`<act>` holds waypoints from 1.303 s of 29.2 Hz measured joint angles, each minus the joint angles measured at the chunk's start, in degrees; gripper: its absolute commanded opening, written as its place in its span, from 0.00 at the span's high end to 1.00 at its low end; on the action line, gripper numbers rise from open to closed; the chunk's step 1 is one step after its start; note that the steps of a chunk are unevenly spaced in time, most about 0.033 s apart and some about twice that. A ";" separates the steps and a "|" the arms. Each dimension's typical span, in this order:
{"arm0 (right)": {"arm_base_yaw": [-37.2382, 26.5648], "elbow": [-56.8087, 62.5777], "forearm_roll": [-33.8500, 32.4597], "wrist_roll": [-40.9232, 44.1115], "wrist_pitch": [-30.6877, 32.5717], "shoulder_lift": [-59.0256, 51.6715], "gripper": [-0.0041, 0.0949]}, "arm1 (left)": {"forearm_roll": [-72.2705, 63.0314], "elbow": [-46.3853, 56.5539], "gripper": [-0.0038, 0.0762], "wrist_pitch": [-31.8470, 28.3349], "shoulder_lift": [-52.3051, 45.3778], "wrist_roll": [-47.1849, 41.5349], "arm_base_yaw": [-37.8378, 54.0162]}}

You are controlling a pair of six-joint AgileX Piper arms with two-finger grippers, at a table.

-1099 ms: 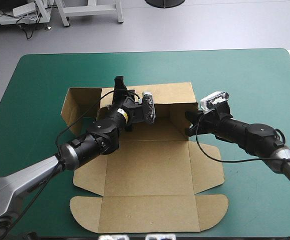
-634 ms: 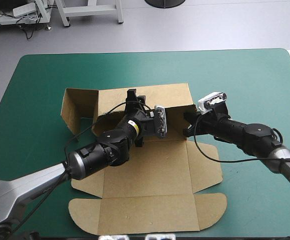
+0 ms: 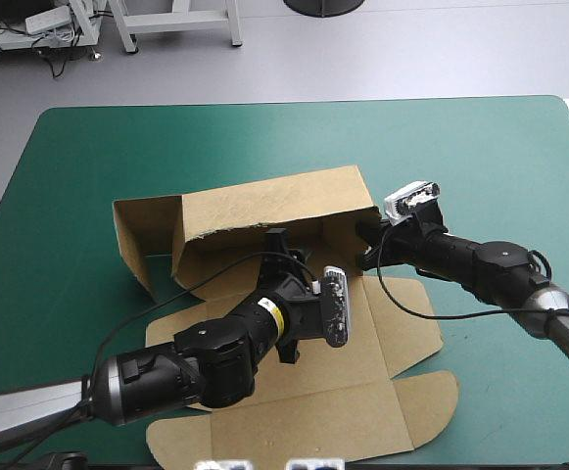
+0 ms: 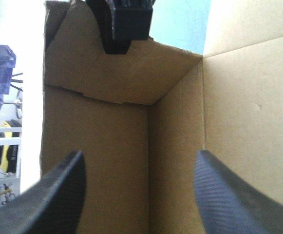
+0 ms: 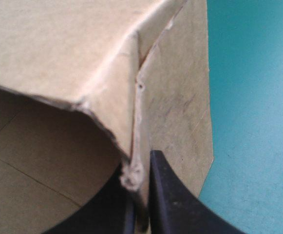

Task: Fold the box

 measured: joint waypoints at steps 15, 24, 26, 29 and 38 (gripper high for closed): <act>0.05 -3.78 -24.26 18.23 1.00 -3.72 0.98 | -4.77 -0.01 0.95 13.99 -14.67 -16.39 8.83; 0.12 -13.88 -59.36 52.07 14.10 -5.31 0.98 | -6.24 -0.08 0.95 14.38 -17.65 -20.74 24.41; 0.17 -15.27 -63.64 56.20 16.21 -5.38 0.98 | -8.03 -0.35 0.95 13.02 -18.16 -20.82 27.62; 0.23 -17.32 -70.76 61.67 19.06 -5.48 0.98 | -11.13 -1.15 0.95 10.70 -19.30 -20.89 32.29; 0.23 -25.78 -78.37 68.00 33.08 -5.68 0.98 | -22.81 -1.52 0.95 9.87 -21.99 -12.46 44.42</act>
